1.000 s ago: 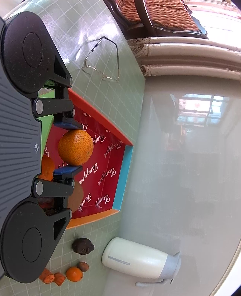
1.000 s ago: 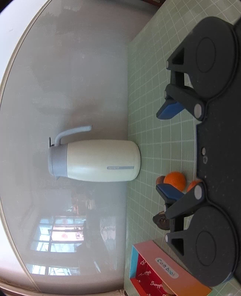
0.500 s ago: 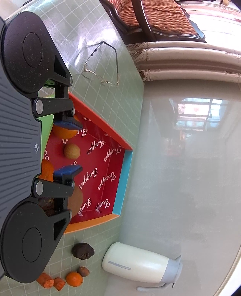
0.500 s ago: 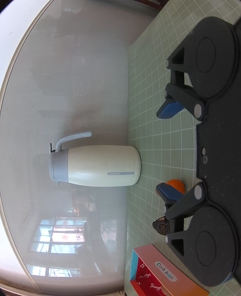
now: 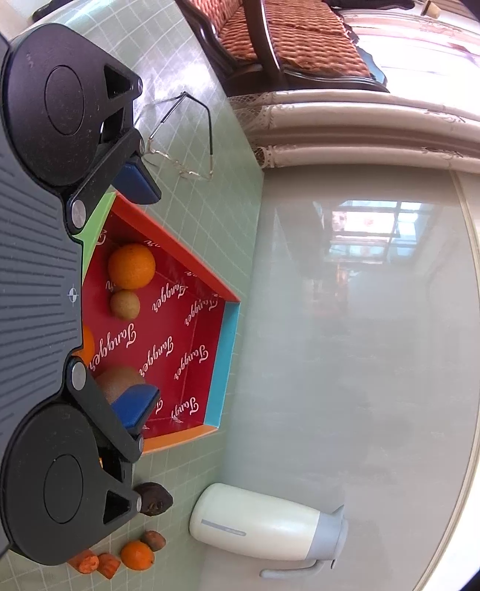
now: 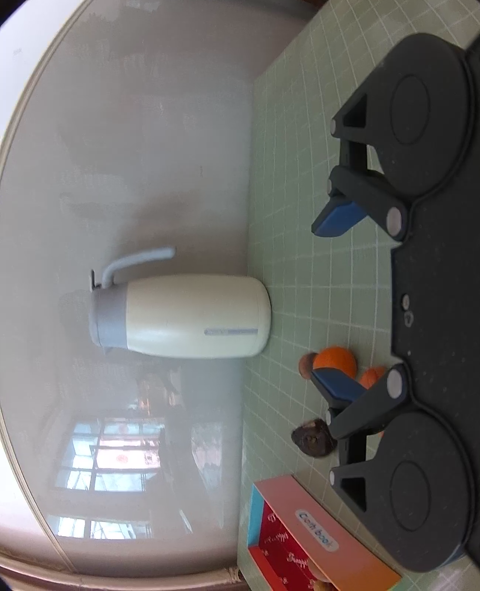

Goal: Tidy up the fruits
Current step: 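Reach the right gripper to the dark wrinkled fruit and grasp it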

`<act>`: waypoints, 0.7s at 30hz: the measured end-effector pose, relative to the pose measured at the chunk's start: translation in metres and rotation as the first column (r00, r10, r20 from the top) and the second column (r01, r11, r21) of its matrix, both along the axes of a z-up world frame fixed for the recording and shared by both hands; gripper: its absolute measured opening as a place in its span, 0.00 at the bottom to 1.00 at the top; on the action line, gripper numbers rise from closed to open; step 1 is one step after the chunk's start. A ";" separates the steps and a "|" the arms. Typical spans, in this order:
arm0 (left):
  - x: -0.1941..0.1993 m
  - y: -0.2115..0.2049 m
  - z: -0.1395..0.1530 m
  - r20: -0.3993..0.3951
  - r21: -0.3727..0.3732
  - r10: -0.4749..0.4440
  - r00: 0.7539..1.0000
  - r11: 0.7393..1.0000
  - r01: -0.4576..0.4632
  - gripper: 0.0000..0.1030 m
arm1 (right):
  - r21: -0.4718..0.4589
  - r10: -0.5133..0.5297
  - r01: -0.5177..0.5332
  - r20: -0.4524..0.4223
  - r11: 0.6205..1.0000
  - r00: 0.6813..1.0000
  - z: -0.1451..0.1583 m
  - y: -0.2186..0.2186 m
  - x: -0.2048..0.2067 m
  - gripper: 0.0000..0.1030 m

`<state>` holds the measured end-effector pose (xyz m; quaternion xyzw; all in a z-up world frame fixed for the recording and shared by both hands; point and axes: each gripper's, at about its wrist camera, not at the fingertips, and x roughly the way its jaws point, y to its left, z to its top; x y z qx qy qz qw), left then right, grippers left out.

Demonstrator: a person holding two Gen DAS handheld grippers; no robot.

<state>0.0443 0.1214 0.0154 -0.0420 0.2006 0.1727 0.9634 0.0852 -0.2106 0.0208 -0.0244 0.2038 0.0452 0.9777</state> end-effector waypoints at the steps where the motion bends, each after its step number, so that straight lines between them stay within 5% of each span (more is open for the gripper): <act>1: -0.001 0.000 0.000 0.002 0.003 0.000 1.000 1.000 0.000 1.00 | -0.004 0.015 -0.015 -0.013 1.000 1.000 -0.002 0.003 0.001 0.76; 12: -0.006 0.010 0.002 0.003 -0.004 0.019 1.000 1.000 -0.019 1.00 | -0.120 0.186 -0.186 -0.015 0.975 0.982 -0.010 0.054 -0.008 0.77; 21: -0.014 0.031 0.001 -0.006 0.001 0.065 0.998 0.998 -0.065 1.00 | -0.129 0.196 -0.194 0.001 0.972 0.981 -0.014 0.090 0.011 0.77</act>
